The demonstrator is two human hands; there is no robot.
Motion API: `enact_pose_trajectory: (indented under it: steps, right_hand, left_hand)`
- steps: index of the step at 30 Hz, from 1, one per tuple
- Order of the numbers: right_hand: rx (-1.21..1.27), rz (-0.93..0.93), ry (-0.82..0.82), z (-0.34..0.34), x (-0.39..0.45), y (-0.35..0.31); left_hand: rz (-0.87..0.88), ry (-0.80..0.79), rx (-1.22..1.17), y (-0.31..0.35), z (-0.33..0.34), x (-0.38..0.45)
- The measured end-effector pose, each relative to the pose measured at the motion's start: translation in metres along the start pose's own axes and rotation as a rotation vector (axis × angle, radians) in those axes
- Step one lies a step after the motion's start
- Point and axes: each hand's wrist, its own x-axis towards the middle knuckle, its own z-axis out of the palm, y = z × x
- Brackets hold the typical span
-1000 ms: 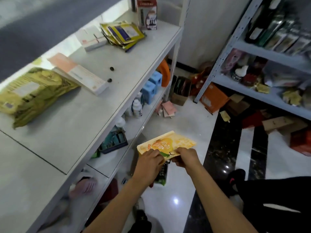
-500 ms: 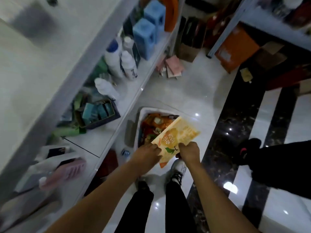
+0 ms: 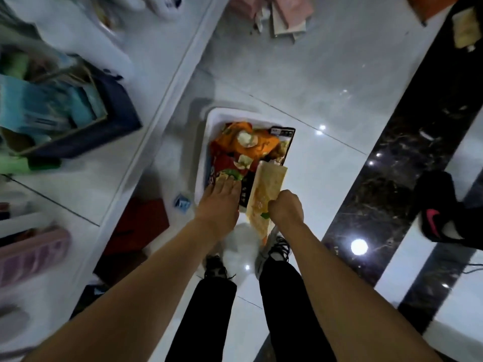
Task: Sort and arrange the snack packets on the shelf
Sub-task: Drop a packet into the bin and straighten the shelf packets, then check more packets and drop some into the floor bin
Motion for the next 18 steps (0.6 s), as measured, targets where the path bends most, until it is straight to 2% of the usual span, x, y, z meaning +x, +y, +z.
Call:
enact_pose_trajectory:
  steps: [5,9,13,18]
  right_hand:
    - [-0.141,-0.076,-0.017,0.027,0.057,-0.003]
    - [-0.117,-0.082,-0.028,0.037,0.074,-0.001]
    - [-0.06,-0.077,-0.002,0.031,0.059,0.007]
    - [-0.236,-0.192,0.072,-0.002,0.005,0.014]
  left_hand:
    - [-0.017,0.004,-0.037,-0.006,0.025,0.032]
    - [-0.016,-0.008,-0.026,-0.007,0.032,0.041]
    - [-0.011,0.005,-0.017,0.003,0.022,0.038]
    - [-0.002,0.013,-0.004,0.029,-0.017,0.012]
